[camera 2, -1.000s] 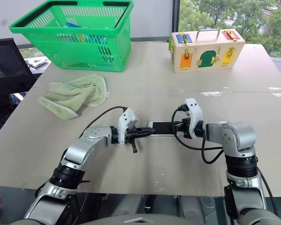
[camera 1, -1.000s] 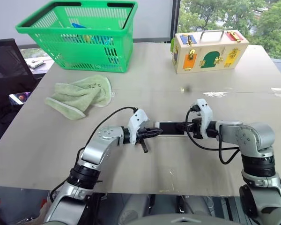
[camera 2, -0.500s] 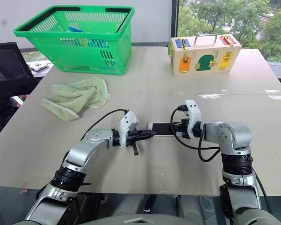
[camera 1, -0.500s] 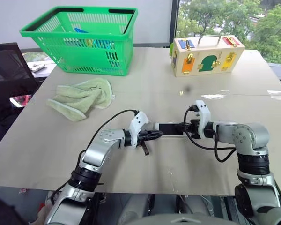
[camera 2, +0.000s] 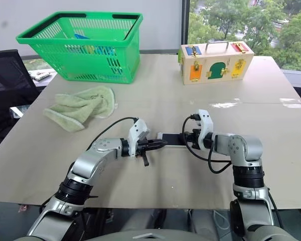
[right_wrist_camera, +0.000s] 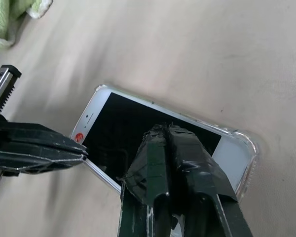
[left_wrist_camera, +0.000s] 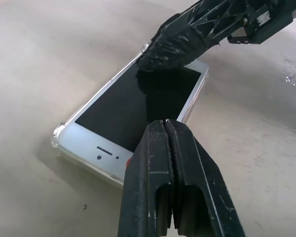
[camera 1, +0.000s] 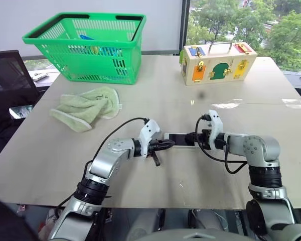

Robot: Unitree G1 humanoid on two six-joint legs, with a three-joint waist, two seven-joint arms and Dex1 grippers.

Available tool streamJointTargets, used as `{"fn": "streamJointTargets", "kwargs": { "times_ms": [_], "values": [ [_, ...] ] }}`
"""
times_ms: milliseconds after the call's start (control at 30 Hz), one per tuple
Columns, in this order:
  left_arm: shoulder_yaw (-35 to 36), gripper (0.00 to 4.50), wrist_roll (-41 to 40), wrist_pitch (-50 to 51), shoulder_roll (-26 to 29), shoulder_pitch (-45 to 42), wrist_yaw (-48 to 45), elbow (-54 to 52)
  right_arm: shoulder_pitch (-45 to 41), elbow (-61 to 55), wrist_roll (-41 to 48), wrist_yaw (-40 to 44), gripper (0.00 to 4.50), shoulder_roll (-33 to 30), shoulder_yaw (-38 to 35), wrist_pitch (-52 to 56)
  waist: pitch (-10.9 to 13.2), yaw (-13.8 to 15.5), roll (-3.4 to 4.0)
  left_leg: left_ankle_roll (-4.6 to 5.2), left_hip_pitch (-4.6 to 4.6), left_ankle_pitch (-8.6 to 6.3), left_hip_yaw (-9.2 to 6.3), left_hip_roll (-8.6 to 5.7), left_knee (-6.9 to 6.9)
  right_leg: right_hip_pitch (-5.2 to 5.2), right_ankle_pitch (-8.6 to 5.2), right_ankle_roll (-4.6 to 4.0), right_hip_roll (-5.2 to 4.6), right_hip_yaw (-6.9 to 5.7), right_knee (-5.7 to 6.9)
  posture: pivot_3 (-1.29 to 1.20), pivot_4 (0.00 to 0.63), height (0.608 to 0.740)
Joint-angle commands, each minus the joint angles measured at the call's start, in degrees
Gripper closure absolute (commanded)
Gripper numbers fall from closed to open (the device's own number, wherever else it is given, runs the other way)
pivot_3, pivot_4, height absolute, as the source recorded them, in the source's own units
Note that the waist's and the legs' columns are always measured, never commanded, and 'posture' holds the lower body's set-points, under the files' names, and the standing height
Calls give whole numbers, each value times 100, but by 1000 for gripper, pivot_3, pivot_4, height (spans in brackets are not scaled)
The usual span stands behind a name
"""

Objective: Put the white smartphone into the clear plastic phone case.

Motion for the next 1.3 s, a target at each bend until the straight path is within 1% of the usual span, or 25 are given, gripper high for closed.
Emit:
{"fn": "streamJointTargets", "kwargs": {
  "times_ms": [33,133,167,233,333,367,533,667,767,833,867,933,1033,1100,1133,1200,1233,1267,1300],
  "values": [
    [27,4463,15,-7,-8,-44,36,-82,681,625,-482,-341,4500,-106,298,-41,0,-14,0,0,0,0,0,0,0,0,0,0,0,0,0,0,150,740],
    [21,4463,19,-6,-2,-34,32,-71,785,-78,-112,10,4500,-213,167,-316,5,-9,3,0,-7,0,-2,0,0,0,-1,1,-1,0,-7,0,150,740],
    [19,4463,20,-3,3,-26,29,-70,848,-349,-24,156,4500,-387,263,-293,14,2,5,0,-11,0,-3,0,0,-1,-1,1,-1,-1,-11,0,150,740],
    [17,4463,21,3,11,-15,27,-68,970,-713,-9,370,4500,-751,563,-328,47,10,56,1,-25,0,-5,-2,0,-7,0,2,-1,-3,-29,0,150,740],
    [15,4463,26,5,14,-1,26,-62,1109,-989,-107,586,4500,-1308,1110,-370,53,-4,54,3,-23,-1,-5,-3,-25,-11,1,3,-3,-6,-48,0,150,740],
    [14,4463,25,11,15,3,26,-68,1131,-1033,-187,632,4500,-1500,1318,-410,54,-5,55,3,-23,0,-7,-3,-38,-14,12,21,-4,-9,-56,0,150,740],
    [1,4463,32,46,5,-18,43,-79,1002,-924,-610,698,4500,-2186,2129,-612,52,0,36,5,-24,-2,-10,-3,-54,-11,12,24,-5,-12,-80,0,150,740],
    [12,4463,27,75,15,-23,57,-105,715,-749,-831,855,4500,-2462,2708,-681,54,23,3,7,-23,-3,-9,-3,-48,-5,0,12,-8,-13,-82,0,150,740],
    [12,4463,13,103,20,-9,84,-158,506,-528,-1091,917,4500,-2486,3013,-960,46,22,-12,7,-20,-3,-9,-2,-47,0,-2,8,-9,-12,-81,0,150,740],
    [56,4463,-15,65,8,10,113,-213,510,-478,-1141,923,4500,-2285,2819,-1432,45,15,-21,6,-18,-3,-10,-2,-47,1,-2,8,-9,-13,-81,0,150,740],
    [114,4463,-63,30,-16,26,128,-249,568,-495,-1109,922,4500,-2121,2607,-1762,47,7,-26,6,-18,-3,-10,-1,-47,1,-3,7,-10,-12,-81,0,150,740],
    [255,4463,-169,-39,-74,57,162,-313,773,-672,-1133,928,4500,-1886,2227,-2653,69,-69,-43,6,-16,-3,-11,1,-48,0,-2,7,-9,-12,-80,0,150,740],
    [478,4463,-283,-209,-193,110,253,-356,1238,-1055,-1275,983,4500,-1623,1763,-4176,112,-96,-28,6,-18,-3,-10,2,-48,-12,-2,8,-8,-11,-78,0,150,740],
    [604,4463,-357,-308,-287,125,308,-371,1409,-1154,-1270,921,4500,-1473,1466,-4557,176,-92,20,5,-23,-2,-9,3,-48,-25,0,10,-9,-12,-72,0,150,740],
    [677,4463,-377,-389,-345,126,365,-370,1481,-1219,-1218,912,4500,-1439,1312,-4628,204,-67,30,5,-32,-1,-8,2,-48,-39,14,29,-9,-12,-71,0,150,740],
    [873,4500,-511,-443,-462,102,461,-377,1652,-1411,-1142,903,3890,-1443,1036,-4710,225,-15,33,3,-40,1,-8,-1,-48,-56,28,29,-8,-12,-66,0,150,740],
    [1018,4238,-638,-415,-543,67,532,-380,1747,-1518,-1150,950,3604,-1497,953,-4791,231,6,31,7,-49,5,-9,-2,-50,-65,40,8,-8,-12,-66,0,150,740],
    [1141,3955,-771,-372,-600,37,560,-401,1849,-1631,-1167,1001,3215,-1559,881,-4866,232,35,31,4,-53,18,-9,-3,-50,-68,41,6,-7,-12,-66,0,150,740],
    [1209,3617,-863,-347,-582,32,507,-453,1996,-1807,-1164,1076,2664,-1660,782,-4925,233,71,29,-8,-65,24,-9,-5,-50,-77,41,5,-7,-10,-67,0,150,740]
  ]
}}
